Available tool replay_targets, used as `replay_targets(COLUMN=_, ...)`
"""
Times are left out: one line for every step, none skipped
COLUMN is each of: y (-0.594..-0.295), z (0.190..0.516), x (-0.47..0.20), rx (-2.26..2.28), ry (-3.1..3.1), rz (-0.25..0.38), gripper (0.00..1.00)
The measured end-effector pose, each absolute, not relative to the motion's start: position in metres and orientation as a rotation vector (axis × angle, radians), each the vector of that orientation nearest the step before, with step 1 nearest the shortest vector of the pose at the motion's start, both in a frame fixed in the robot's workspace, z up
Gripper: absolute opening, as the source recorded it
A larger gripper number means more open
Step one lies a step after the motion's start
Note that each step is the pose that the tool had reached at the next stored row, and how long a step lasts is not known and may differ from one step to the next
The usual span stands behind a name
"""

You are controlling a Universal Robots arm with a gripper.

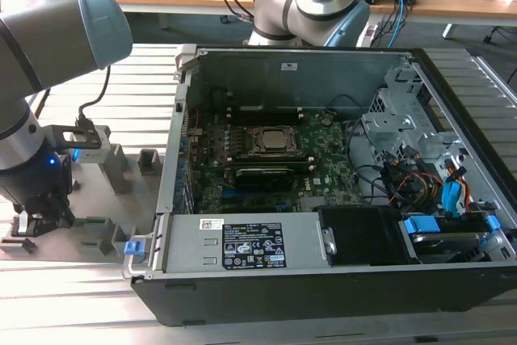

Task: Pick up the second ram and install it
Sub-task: 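Pick up the second ram and move it above second insertion slot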

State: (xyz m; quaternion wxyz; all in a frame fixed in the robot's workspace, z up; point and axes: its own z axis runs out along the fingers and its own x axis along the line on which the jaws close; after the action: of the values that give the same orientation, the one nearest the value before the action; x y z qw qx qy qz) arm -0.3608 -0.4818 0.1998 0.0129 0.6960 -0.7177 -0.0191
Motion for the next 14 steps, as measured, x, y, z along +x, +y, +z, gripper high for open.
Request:
replay_targets(y=-0.4818, z=0.1998, x=-0.3608, rx=2.169, ry=-2.236, rz=-0.059, gripper=0.14)
replay_targets(y=-0.4818, z=0.1998, x=-0.3608, rx=2.169, ry=-2.236, rz=-0.059, gripper=0.14)
replay_targets(y=-0.4818, z=0.1998, x=-0.3608, rx=2.169, ry=-2.236, rz=-0.059, gripper=0.14)
replay_targets(y=-0.4818, z=0.1997, x=-0.3608, rx=2.169, ry=-2.236, rz=-0.059, gripper=0.14)
replay_targets(y=-0.4818, z=0.1997, x=-0.3608, rx=2.169, ry=-2.236, rz=-0.059, gripper=0.14)
replay_targets(y=-0.4818, z=0.1997, x=-0.3608, rx=2.169, ry=-2.236, rz=-0.059, gripper=0.14)
replay_targets(y=-0.4818, z=0.1997, x=-0.3608, rx=2.169, ry=-2.236, rz=-0.059, gripper=0.14)
replay_targets(y=-0.4818, z=0.1997, x=-0.3608, rx=2.169, ry=-2.236, rz=-0.059, gripper=0.14)
replay_targets(y=-0.4818, z=0.1997, x=-0.3608, rx=2.169, ry=-2.236, rz=-0.059, gripper=0.14)
replay_targets(y=-0.4818, z=0.1997, x=-0.3608, rx=2.169, ry=-2.236, rz=-0.059, gripper=0.14)
replay_targets(y=-0.4818, z=0.1997, x=-0.3608, rx=2.169, ry=-2.236, rz=-0.059, gripper=0.14)
replay_targets(y=-0.4817, z=0.2001, x=-0.3607, rx=2.169, ry=-2.237, rz=-0.059, gripper=0.14)
replay_targets(y=-0.4818, z=0.2034, x=-0.3608, rx=2.169, ry=-2.236, rz=-0.059, gripper=0.14)
replay_targets(y=-0.4817, z=0.2053, x=-0.3608, rx=2.169, ry=-2.236, rz=-0.059, gripper=0.14)
